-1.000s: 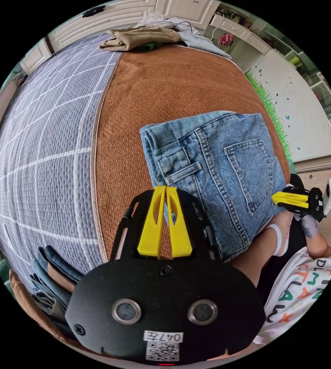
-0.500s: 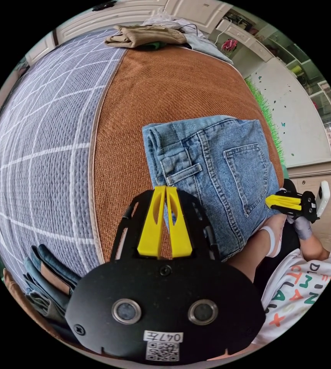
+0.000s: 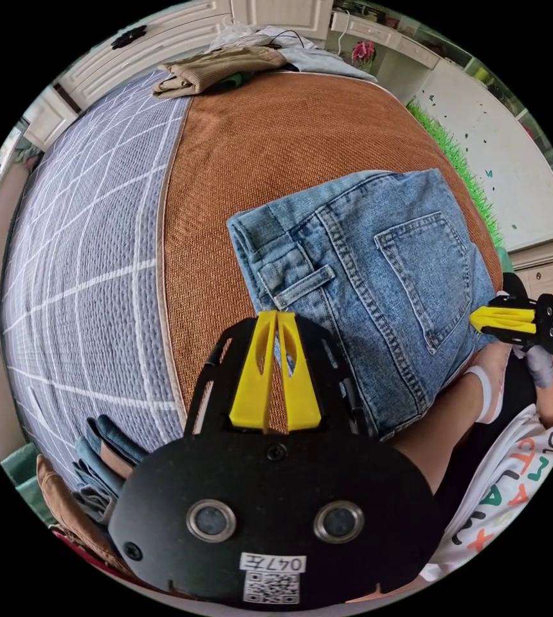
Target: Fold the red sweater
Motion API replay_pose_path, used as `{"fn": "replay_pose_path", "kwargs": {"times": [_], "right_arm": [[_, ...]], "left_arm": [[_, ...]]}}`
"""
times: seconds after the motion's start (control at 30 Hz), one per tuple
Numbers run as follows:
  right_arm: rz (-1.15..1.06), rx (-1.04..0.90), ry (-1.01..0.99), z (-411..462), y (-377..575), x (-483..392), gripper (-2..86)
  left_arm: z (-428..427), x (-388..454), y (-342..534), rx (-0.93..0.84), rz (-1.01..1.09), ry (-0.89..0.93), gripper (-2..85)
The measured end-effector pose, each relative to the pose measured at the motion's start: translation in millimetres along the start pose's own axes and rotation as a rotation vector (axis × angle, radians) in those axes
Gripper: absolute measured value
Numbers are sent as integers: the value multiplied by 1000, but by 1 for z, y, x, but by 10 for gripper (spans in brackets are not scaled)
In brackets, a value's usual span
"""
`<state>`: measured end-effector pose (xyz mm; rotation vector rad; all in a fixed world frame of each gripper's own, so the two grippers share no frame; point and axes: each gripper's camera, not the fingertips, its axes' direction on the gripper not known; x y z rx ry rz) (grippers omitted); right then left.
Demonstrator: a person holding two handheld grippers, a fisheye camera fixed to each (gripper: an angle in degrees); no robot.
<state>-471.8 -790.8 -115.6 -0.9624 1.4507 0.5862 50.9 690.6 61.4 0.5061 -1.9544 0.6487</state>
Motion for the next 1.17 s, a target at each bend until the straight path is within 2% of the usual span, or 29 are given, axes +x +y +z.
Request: {"fn": "replay_pose_path", "kwargs": {"times": [0.3, 0.5, 0.63, 0.73, 0.83, 0.93, 1.07, 1.17], "right_arm": [[-5, -36, -19, -21, -22, -12, -7], [-34, -44, -27, -48, -35, -27, 20], [-149, 54, 74, -87, -40, -67, 48], [-268, -5, 119, -82, -56, -100, 64], [-389, -112, 218, -55, -72, -131, 68], [-446, -140, 316, -45, -86, -151, 67], [-391, -88, 275, -49, -114, -155, 65], [-440, -56, 269, -47, -136, -165, 64]], "left_arm": [[-20, -52, 4, 6, -26, 54, -10], [-34, -120, 15, 32, -96, 185, -10], [-41, -186, 28, 64, -189, 338, -10], [-47, -226, 35, 92, -246, 396, -10], [-56, -254, 42, 104, -284, 396, -10], [-68, -280, 53, 132, -318, 413, -10], [-102, -329, 79, 229, -441, 375, -10], [-135, -359, 106, 316, -542, 290, -9]]}}
